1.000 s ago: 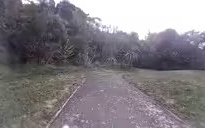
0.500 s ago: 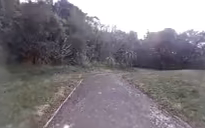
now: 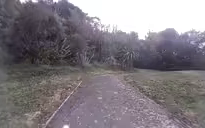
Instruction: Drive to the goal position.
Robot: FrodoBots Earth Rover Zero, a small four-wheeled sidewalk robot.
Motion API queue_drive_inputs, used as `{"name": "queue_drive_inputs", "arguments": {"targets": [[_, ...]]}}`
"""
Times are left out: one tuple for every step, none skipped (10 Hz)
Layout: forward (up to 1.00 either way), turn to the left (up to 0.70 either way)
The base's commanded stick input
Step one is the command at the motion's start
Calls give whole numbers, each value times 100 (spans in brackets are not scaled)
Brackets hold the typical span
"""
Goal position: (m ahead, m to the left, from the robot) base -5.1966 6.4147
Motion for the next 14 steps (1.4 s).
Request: {"name": "queue_drive_inputs", "arguments": {"targets": [[45, 0], [45, 0], [45, 0], [45, 0], [45, 0], [45, 0], [45, 0], [45, 0], [45, 0], [45, 0], [45, 0], [45, -4], [45, -15], [45, -25]]}}
